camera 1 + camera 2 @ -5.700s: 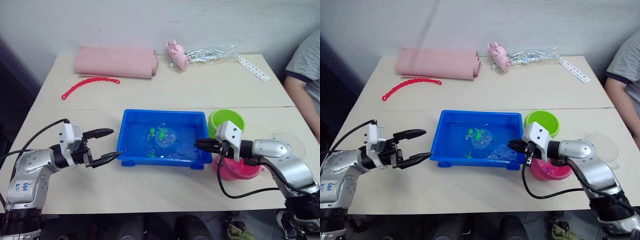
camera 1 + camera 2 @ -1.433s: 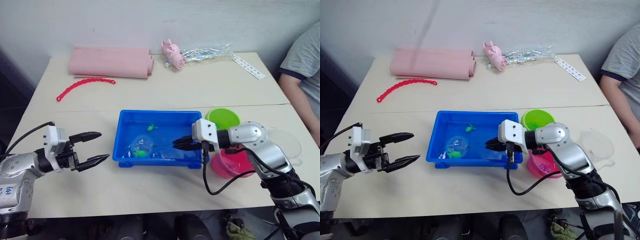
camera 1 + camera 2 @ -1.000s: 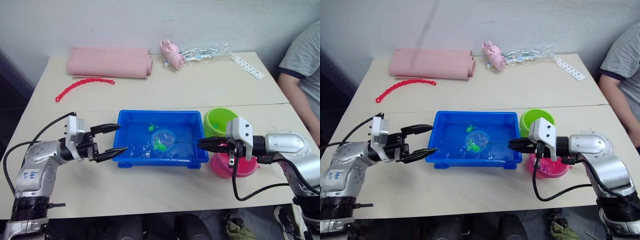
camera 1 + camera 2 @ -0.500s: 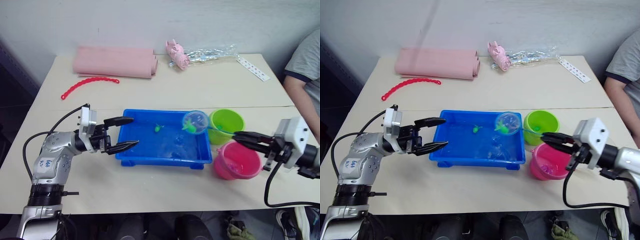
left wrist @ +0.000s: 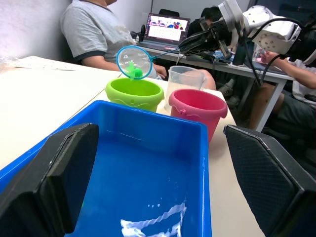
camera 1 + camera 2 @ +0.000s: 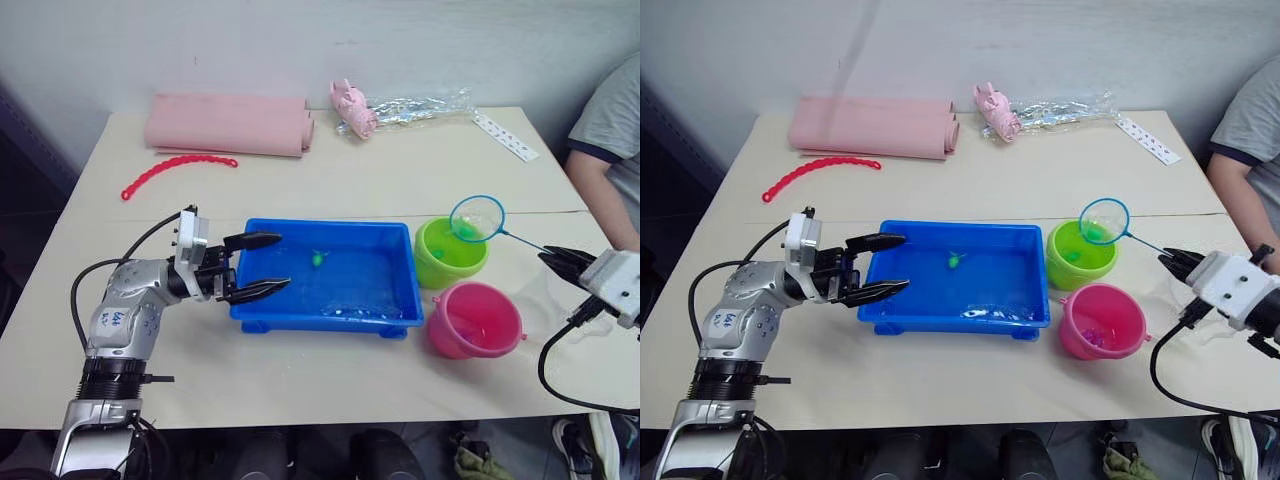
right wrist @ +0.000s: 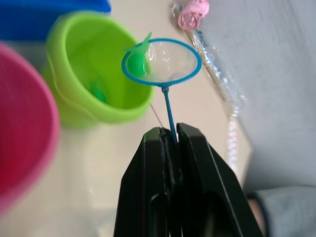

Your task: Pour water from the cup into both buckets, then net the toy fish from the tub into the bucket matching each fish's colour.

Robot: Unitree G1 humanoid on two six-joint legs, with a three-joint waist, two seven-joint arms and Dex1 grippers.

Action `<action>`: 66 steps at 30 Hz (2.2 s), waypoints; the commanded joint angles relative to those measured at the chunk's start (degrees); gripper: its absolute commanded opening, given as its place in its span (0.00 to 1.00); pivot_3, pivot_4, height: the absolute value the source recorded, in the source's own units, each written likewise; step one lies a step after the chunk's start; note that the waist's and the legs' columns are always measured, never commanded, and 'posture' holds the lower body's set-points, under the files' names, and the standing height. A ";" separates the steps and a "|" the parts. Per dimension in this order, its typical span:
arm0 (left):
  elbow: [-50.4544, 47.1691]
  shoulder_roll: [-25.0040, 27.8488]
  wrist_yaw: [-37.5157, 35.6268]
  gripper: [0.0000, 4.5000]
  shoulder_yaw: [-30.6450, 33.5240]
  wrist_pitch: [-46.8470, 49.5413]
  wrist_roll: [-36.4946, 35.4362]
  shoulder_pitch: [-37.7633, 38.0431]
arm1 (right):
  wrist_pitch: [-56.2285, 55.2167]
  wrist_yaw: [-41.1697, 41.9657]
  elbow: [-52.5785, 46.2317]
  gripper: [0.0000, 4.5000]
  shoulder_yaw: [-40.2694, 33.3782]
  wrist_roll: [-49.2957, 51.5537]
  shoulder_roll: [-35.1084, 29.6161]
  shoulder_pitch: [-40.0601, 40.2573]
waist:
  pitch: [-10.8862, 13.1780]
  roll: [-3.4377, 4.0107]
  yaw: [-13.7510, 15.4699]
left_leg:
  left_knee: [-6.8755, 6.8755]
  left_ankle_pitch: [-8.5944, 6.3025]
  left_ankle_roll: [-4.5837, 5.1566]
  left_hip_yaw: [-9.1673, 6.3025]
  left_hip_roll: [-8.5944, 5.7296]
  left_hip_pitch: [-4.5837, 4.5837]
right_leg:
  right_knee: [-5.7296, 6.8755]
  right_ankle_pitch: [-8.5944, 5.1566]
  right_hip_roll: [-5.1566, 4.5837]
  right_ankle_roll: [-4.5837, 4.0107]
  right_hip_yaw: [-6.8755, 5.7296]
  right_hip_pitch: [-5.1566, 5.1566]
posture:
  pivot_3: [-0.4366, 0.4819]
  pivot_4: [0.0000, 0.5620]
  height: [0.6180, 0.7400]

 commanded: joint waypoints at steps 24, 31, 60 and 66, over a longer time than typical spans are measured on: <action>4.63 -0.21 0.15 0.99 2.26 -8.21 2.62 0.20 | -5.26 -14.57 -3.78 0.00 7.39 7.91 -6.08 1.70 | 0.01 0.01 -0.26 | -0.04 0.07 -0.04 0.00 0.02 0.04 | 0.05 0.00 0.04 0.00 0.01 0.02 | 0.48 0.27 1.00; 3.22 5.55 -1.13 0.99 6.56 -5.75 1.09 5.51 | 33.50 -3.90 -21.64 0.00 18.16 34.46 -9.45 -4.39 | 0.01 0.02 -0.48 | -0.02 0.05 0.00 -0.05 0.09 0.09 | 0.14 0.00 0.04 -0.01 0.06 0.03 | 0.48 0.27 1.00; -11.91 7.04 7.14 0.99 12.30 -3.43 -0.57 18.22 | 67.61 -0.44 -13.45 0.00 40.81 29.36 4.57 -33.60 | 0.02 0.00 0.03 | 0.00 -0.06 0.05 -0.17 0.00 -0.23 | -0.03 0.01 -0.10 0.00 -0.12 -0.14 | 0.48 0.27 1.00; -10.73 7.05 6.63 0.99 11.31 -3.36 -0.77 16.73 | 63.07 2.39 -19.91 0.00 31.08 32.67 3.60 -24.65 | 0.02 0.00 -0.07 | -0.03 -0.06 0.05 -0.16 0.00 -0.22 | -0.04 0.01 -0.07 0.00 -0.13 -0.13 | 0.48 0.27 1.00</action>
